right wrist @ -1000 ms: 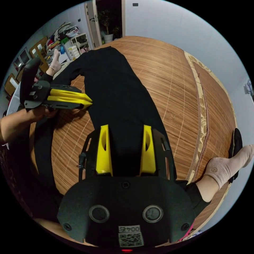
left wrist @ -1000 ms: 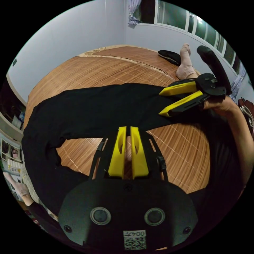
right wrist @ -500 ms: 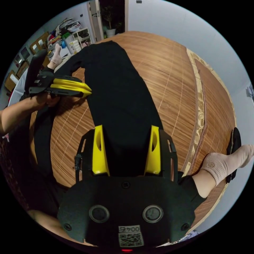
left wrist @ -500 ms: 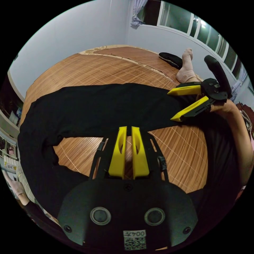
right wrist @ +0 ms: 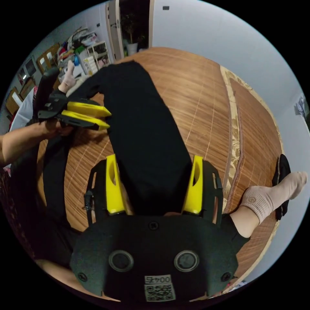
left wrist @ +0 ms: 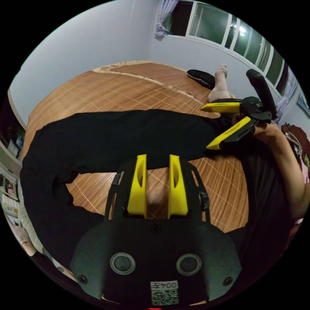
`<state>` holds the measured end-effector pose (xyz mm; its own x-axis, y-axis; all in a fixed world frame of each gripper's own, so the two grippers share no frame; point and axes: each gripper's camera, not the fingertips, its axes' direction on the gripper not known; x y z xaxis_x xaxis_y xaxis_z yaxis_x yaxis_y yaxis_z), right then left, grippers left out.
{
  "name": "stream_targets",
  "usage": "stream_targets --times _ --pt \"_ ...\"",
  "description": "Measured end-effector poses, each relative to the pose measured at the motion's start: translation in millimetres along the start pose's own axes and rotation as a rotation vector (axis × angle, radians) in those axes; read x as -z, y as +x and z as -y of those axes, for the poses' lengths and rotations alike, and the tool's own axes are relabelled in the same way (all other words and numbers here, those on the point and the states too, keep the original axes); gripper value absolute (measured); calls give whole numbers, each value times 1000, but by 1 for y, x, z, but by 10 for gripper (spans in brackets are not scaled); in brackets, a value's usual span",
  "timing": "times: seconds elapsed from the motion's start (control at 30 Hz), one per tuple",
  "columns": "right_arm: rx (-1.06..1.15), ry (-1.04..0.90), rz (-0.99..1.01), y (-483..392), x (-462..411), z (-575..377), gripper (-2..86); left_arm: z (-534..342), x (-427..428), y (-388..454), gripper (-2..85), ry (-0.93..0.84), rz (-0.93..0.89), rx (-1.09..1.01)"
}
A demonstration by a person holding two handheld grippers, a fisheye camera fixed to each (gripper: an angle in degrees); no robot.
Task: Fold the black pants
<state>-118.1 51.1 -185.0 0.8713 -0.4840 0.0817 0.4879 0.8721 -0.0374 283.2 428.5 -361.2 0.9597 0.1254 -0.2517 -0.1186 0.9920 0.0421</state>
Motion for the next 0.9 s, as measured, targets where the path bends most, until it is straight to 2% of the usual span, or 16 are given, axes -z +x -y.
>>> stream_targets --times 0.13,0.23,0.3,0.33,0.4,0.43,0.5,0.7,0.9 --pt "-55 191 4 -15 30 -15 253 -40 52 -20 125 38 22 46" --pt "-129 265 56 -35 49 -24 150 -97 89 -51 129 13 82 136" --pt "-188 311 222 -59 50 -32 49 -149 110 -77 127 -21 133 235" --pt "-188 325 290 -67 49 -35 27 -160 114 -83 125 -35 139 263" --pt "-146 305 482 -111 46 -40 47 -196 128 -104 119 -58 167 330" --pt "-140 283 479 -124 46 -40 50 -202 131 -107 117 -54 179 335" --pt "-69 182 383 -181 52 -38 64 -220 138 -121 110 -47 212 337" --pt "-88 65 322 -320 44 -74 118 -253 141 -147 84 -63 254 343" --pt "80 -98 135 -413 27 -83 128 -277 154 -173 63 -63 247 352"
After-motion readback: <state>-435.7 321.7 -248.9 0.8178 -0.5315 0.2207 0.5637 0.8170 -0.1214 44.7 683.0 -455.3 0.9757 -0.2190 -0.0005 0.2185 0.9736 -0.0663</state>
